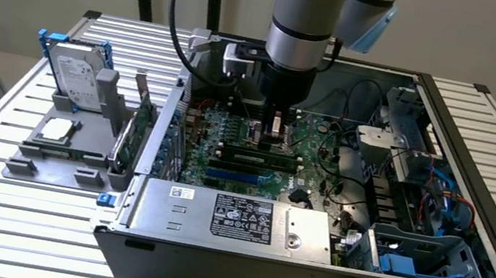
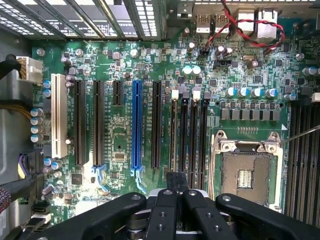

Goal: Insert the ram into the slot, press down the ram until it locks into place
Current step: 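Press down the ram until it locks into place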

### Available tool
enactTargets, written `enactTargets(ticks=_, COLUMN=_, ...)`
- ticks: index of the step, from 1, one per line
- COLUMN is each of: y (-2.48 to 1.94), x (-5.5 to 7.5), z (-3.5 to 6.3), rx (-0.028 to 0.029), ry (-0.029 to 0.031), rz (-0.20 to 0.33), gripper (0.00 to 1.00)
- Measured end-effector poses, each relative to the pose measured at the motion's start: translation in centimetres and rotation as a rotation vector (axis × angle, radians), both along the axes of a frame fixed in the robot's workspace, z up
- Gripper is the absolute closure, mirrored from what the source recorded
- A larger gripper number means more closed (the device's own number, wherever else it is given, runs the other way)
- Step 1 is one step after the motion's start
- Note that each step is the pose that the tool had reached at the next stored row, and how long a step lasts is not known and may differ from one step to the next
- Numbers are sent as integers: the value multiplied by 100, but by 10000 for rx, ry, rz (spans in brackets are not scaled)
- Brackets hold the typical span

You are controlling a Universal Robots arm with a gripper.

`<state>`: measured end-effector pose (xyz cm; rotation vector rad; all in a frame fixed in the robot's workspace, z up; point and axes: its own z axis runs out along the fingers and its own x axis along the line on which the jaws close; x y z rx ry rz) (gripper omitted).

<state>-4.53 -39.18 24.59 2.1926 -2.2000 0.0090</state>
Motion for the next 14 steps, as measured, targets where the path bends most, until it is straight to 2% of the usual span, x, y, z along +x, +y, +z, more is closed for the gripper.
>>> enactTargets(ticks=7, y=2, x=19, z=-66, rx=-7, ry=1, rz=-1, gripper=89)
enactTargets(ticks=14, y=3, x=19, z=-174, rx=-45, ry=8, rz=0, gripper=89)
